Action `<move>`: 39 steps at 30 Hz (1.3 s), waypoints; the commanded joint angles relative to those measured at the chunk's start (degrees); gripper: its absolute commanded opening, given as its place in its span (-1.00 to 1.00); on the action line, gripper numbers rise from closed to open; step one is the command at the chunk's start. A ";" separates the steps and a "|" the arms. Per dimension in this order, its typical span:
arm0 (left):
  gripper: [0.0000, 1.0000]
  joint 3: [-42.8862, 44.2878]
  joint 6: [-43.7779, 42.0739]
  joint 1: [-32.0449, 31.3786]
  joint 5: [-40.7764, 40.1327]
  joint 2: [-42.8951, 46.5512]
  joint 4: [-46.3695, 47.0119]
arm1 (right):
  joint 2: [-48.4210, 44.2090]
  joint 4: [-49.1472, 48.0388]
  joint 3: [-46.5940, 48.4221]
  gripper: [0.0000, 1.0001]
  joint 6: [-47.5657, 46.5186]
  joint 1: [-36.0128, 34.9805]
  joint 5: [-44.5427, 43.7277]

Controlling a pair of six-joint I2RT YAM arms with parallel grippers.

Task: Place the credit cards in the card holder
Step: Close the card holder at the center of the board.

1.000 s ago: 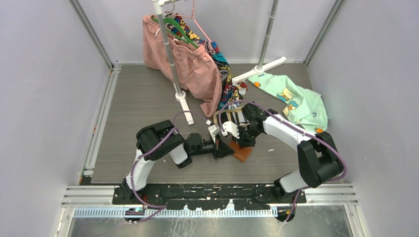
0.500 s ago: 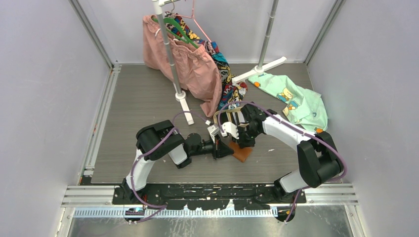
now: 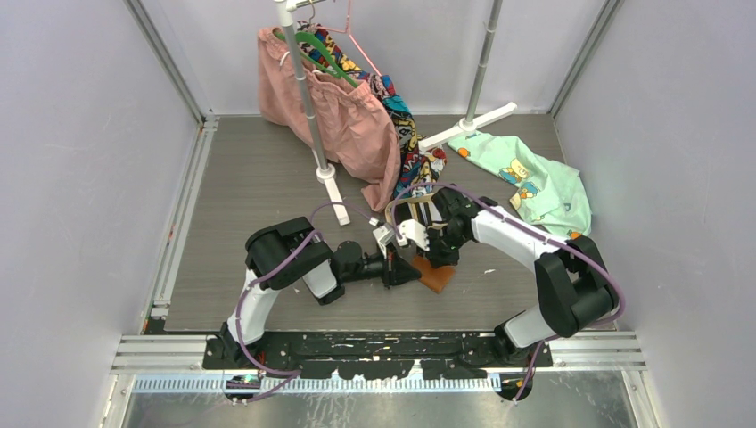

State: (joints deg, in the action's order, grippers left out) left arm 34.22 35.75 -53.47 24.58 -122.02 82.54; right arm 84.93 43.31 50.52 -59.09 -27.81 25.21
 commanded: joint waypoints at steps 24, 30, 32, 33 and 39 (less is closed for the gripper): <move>-1.00 0.22 -4.63 -0.76 -0.44 1.52 -0.58 | 7.26 1.54 -1.11 -0.99 -0.06 -6.22 -5.64; -1.00 -0.36 -4.66 -0.76 -1.14 1.75 -0.54 | 7.92 1.02 -0.95 -0.99 0.62 -7.53 -6.75; -1.00 -0.70 -4.56 -0.78 -1.44 1.87 -0.54 | 8.07 0.75 -0.89 -0.98 1.04 -7.65 -7.09; -1.00 -0.87 -4.58 -0.75 -1.54 1.89 -0.54 | 8.17 0.68 -0.87 -0.98 1.20 -7.74 -7.22; -1.00 -1.70 -4.31 -0.75 -2.55 1.98 -0.54 | 8.25 -0.55 -0.49 -0.98 3.19 -7.84 -7.80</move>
State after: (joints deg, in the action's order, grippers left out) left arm 31.62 37.08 -53.12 23.29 -121.99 82.87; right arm 87.77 44.88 52.58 -55.29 -31.29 19.51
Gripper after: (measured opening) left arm 0.007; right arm 0.036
